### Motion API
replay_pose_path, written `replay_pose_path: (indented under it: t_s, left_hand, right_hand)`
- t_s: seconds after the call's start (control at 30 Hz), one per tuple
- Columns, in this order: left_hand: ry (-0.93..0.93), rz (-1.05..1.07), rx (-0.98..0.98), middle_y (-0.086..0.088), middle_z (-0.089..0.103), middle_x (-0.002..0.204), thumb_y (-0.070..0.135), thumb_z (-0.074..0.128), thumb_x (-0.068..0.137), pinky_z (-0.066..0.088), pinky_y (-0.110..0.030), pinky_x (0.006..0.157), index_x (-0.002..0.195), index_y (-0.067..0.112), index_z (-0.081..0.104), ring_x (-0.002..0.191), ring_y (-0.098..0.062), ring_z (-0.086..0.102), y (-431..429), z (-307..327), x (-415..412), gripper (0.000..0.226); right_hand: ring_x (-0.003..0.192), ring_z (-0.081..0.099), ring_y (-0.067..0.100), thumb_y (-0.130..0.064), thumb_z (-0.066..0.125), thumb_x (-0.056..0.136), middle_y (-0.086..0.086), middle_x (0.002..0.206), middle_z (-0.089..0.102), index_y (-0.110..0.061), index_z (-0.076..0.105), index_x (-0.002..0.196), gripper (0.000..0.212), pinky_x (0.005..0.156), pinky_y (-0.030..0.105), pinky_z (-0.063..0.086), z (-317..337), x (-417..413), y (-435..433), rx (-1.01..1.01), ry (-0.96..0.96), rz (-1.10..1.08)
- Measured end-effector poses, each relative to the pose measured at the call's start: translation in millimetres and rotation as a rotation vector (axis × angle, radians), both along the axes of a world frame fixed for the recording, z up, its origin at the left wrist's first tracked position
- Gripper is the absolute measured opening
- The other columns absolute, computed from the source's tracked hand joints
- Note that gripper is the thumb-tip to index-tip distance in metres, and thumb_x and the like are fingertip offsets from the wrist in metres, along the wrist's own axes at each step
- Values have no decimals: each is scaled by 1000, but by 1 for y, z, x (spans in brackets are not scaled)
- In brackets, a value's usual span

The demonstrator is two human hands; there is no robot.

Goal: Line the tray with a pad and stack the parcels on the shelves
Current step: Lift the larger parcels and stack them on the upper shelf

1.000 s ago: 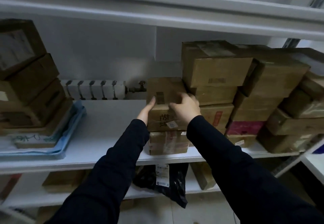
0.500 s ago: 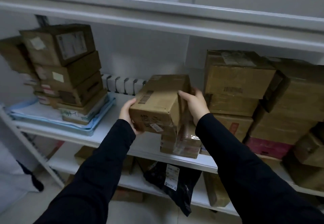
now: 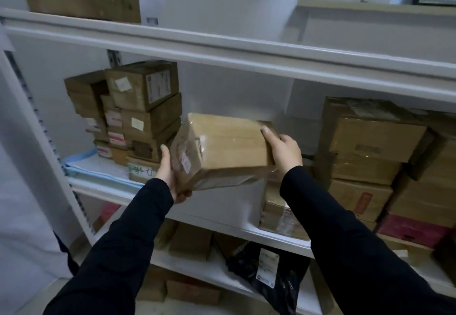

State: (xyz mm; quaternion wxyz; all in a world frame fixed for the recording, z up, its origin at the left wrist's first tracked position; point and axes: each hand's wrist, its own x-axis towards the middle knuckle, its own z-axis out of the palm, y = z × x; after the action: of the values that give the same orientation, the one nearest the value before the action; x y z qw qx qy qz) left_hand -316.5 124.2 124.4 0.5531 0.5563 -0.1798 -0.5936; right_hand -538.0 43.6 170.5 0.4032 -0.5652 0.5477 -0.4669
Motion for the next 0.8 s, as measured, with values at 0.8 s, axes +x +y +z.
replay_pose_path:
  t_s: [0.8]
  left_hand:
    - [46,-2,-727,-14,67,101,51,43,90,58,-49,67,110,21,63,100,-36,61,74,169,91,41]
  right_hand:
    - [88,55,0,-45,49,83,-10,100,57,-21,50,115,40,74,16,45,103,95,83,-696,-318,-33]
